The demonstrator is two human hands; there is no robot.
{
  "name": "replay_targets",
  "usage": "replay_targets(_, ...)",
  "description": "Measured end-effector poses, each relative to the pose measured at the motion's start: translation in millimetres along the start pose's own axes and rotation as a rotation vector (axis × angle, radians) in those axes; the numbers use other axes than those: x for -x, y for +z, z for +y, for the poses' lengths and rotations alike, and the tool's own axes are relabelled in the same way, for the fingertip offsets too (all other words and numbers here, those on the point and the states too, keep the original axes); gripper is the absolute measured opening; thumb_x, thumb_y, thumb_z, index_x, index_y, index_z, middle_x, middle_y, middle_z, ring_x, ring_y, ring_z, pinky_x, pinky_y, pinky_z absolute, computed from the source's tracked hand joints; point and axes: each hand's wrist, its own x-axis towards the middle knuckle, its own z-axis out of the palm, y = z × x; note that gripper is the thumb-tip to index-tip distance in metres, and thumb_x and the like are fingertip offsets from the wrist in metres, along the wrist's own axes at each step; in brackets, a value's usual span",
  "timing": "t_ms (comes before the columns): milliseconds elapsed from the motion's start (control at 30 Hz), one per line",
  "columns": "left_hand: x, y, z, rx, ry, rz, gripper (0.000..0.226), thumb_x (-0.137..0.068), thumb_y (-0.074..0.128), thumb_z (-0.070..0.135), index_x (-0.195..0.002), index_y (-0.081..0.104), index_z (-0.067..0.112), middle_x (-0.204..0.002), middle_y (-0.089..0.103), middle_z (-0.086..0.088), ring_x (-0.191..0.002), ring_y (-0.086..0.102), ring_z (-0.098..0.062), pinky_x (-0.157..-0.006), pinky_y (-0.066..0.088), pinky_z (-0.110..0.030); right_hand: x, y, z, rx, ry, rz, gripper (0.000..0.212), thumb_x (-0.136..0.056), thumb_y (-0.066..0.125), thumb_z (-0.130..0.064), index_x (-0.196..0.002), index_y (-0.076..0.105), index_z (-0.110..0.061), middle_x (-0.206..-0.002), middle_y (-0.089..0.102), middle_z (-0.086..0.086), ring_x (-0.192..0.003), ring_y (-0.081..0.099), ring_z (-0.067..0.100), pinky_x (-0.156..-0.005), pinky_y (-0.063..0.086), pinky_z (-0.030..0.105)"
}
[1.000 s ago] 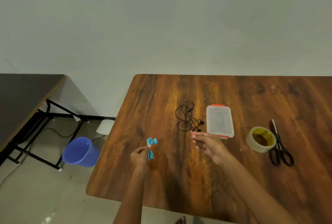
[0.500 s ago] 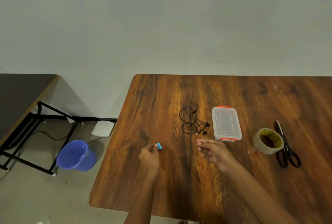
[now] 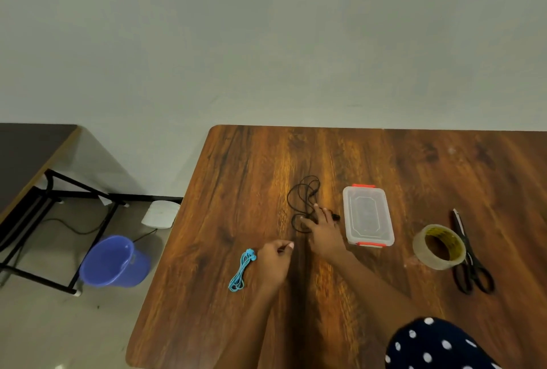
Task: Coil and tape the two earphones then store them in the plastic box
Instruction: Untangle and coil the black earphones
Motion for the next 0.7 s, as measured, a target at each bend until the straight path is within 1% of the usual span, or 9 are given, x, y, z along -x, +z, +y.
replay_targets(67, -0.8, 0.8, -2.2, -0.013, 0.005, -0.025, 0.026, -0.095, 0.053, 0.023, -0.114, 0.067, 0.012, -0.109, 0.069, 0.0, -0.098, 0.061, -0.009, -0.072, 0.045, -0.012, 4.8, 9.0, 2.8, 0.056, -0.042, -0.094, 0.057, -0.093, 0.051, -0.014, -0.146, 0.032, -0.025, -0.161, 0.007, 0.007, -0.148, 0.005, 0.029, -0.119, 0.012, 0.048)
replay_targets(200, 0.0, 5.5, -10.5, -0.032, 0.016, -0.058, 0.025, -0.095, 0.053, 0.023, -0.113, 0.067, 0.013, -0.108, 0.069, 0.001, -0.097, 0.061, -0.007, -0.069, 0.041, -0.007, 31.8, 25.0, 12.3, 0.121, -0.126, -0.02, 0.055, -0.096, 0.046, -0.009, -0.147, 0.03, -0.018, -0.158, 0.021, 0.005, -0.145, 0.018, 0.025, -0.12, 0.015, 0.037)
replay_targets(300, 3.1, 12.0, -14.5, -0.024, 0.016, -0.071, 0.021, -0.094, 0.056, 0.02, -0.109, 0.069, 0.012, -0.104, 0.071, 0.001, -0.094, 0.061, -0.006, -0.075, 0.044, -0.01, 69.2, 34.7, 26.8, -0.076, -0.17, -0.063, 0.05, -0.098, 0.044, -0.015, -0.146, 0.033, -0.021, -0.153, 0.031, 0.001, -0.14, 0.03, 0.018, -0.115, 0.025, 0.026)
replay_targets(367, 6.0, 17.9, -16.6, 0.0, 0.009, -0.072, 0.02, -0.093, 0.058, 0.018, -0.106, 0.07, 0.011, -0.101, 0.072, -0.001, -0.094, 0.063, -0.009, -0.079, 0.047, -0.016, 93.7, 38.0, 39.6, -0.196, -0.17, -0.116, 0.045, -0.1, 0.041, -0.022, -0.144, 0.037, -0.026, -0.152, 0.033, -0.005, -0.14, 0.029, 0.011, -0.114, 0.022, 0.02)
replay_targets(467, 11.6, 27.2, -19.2, 0.007, 0.017, -0.088, 0.017, -0.092, 0.059, 0.017, -0.102, 0.071, 0.011, -0.093, 0.071, -0.001, -0.091, 0.065, -0.013, -0.072, 0.045, -0.014, 120.7, 36.1, 58.3, -0.174, -0.275, -0.098, 0.043, -0.099, 0.04, -0.018, -0.141, 0.042, -0.027, -0.154, 0.028, -0.01, -0.144, 0.021, 0.005, -0.114, 0.014, 0.015)
replay_targets(533, 16.4, 33.0, -19.1, 0.024, 0.024, -0.096, 0.016, -0.091, 0.059, 0.015, -0.1, 0.072, 0.01, -0.09, 0.071, -0.003, -0.089, 0.065, -0.016, -0.074, 0.046, -0.017, 134.5, 26.0, 63.4, -0.115, -0.38, 0.024, 0.046, -0.091, 0.05, -0.004, -0.133, 0.054, -0.025, -0.15, 0.034, -0.01, -0.142, 0.024, 0.008, -0.114, 0.019, 0.019)
replay_targets(567, 18.4, 35.1, -18.6, 0.033, 0.026, -0.097, 0.016, -0.091, 0.059, 0.014, -0.099, 0.072, 0.009, -0.089, 0.071, -0.004, -0.089, 0.065, -0.017, -0.076, 0.047, -0.02, 139.9, 20.9, 63.8, -0.132, -0.384, 0.126, 0.047, -0.083, 0.06, 0.003, -0.122, 0.064, -0.022, -0.144, 0.046, -0.006, -0.136, 0.037, 0.013, -0.111, 0.029, 0.025)
replay_targets(633, 22.4, 38.8, -17.5, 0.023, 0.035, -0.097, 0.016, -0.091, 0.06, 0.013, -0.099, 0.073, 0.007, -0.09, 0.072, -0.006, -0.088, 0.066, -0.017, -0.077, 0.047, -0.021, 148.1, 16.6, 65.4, -0.215, -0.334, 0.327, 0.043, -0.068, 0.07, 0.015, -0.099, 0.074, -0.014, -0.123, 0.065, 0.005, -0.115, 0.061, 0.021, -0.096, 0.048, 0.029)
replay_targets(700, 25.9, 41.0, -16.3, 0.013, 0.047, -0.095, 0.017, -0.091, 0.059, 0.014, -0.101, 0.072, 0.007, -0.092, 0.073, -0.006, -0.086, 0.065, -0.014, -0.076, 0.046, -0.018, 150.7, 11.8, 64.2, -0.329, -0.186, 0.41, 0.036, -0.07, 0.066, 0.018, -0.092, 0.074, -0.009, -0.114, 0.067, 0.005, -0.107, 0.063, 0.018, -0.091, 0.05, 0.024)
